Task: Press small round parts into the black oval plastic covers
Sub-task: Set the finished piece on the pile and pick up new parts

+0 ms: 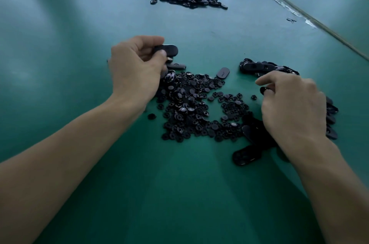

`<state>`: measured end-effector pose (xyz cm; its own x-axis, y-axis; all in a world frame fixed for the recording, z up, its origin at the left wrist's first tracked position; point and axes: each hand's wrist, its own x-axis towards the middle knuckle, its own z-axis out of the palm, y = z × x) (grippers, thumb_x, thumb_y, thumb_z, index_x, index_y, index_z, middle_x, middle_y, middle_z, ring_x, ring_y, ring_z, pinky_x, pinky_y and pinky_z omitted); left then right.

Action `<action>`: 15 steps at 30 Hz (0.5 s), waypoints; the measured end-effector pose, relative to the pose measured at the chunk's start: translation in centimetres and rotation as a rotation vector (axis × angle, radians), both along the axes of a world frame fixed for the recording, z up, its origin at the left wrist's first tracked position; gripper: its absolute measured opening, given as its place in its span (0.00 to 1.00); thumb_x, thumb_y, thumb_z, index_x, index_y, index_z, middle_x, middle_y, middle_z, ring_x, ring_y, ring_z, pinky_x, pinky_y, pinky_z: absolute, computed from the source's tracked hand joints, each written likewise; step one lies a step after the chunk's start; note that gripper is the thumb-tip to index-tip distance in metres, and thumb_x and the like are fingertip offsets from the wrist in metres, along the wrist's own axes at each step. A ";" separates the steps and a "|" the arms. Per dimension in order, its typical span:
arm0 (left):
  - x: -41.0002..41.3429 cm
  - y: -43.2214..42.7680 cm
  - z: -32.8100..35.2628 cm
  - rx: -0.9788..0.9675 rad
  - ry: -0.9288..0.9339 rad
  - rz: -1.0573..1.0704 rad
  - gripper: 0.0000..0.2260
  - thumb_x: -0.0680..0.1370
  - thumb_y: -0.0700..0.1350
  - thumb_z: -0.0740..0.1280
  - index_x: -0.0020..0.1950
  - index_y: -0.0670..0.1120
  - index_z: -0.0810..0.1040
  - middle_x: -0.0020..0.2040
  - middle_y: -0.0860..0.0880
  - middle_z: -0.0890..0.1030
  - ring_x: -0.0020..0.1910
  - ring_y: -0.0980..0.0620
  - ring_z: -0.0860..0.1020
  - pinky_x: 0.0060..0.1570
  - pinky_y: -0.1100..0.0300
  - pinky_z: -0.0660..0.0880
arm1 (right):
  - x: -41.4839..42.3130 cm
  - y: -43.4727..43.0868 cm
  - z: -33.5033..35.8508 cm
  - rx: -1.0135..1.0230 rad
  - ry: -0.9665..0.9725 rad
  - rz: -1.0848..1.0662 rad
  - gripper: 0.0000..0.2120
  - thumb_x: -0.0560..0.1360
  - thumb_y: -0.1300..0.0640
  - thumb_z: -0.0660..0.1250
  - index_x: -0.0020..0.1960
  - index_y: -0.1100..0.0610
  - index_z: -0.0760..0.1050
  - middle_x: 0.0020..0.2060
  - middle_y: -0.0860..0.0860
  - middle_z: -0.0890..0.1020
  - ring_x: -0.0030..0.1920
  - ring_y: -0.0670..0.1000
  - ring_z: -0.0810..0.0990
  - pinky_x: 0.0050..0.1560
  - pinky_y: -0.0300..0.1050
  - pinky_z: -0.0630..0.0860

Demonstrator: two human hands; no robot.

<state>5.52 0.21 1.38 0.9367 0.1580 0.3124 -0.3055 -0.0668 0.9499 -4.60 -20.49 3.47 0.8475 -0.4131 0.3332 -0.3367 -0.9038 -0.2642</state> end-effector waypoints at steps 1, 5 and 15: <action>0.0 0.1 0.0 0.020 -0.007 0.018 0.10 0.76 0.35 0.71 0.49 0.51 0.82 0.37 0.58 0.85 0.35 0.58 0.84 0.37 0.64 0.80 | 0.0 0.0 -0.1 -0.004 -0.046 0.025 0.18 0.77 0.66 0.64 0.61 0.49 0.80 0.52 0.54 0.85 0.58 0.62 0.77 0.59 0.57 0.74; 0.7 1.2 -0.2 0.059 0.010 0.099 0.08 0.75 0.39 0.73 0.47 0.53 0.83 0.40 0.54 0.86 0.39 0.56 0.85 0.40 0.58 0.83 | 0.4 0.2 -0.5 0.024 -0.176 0.167 0.14 0.80 0.63 0.64 0.63 0.53 0.80 0.54 0.53 0.84 0.57 0.59 0.78 0.63 0.52 0.73; 1.1 1.9 -0.8 0.420 -0.029 0.281 0.11 0.75 0.49 0.71 0.56 0.58 0.82 0.53 0.57 0.77 0.54 0.50 0.79 0.63 0.53 0.75 | 0.8 1.2 -0.9 0.591 -0.344 0.378 0.10 0.78 0.61 0.70 0.53 0.46 0.79 0.41 0.42 0.81 0.41 0.43 0.83 0.50 0.39 0.80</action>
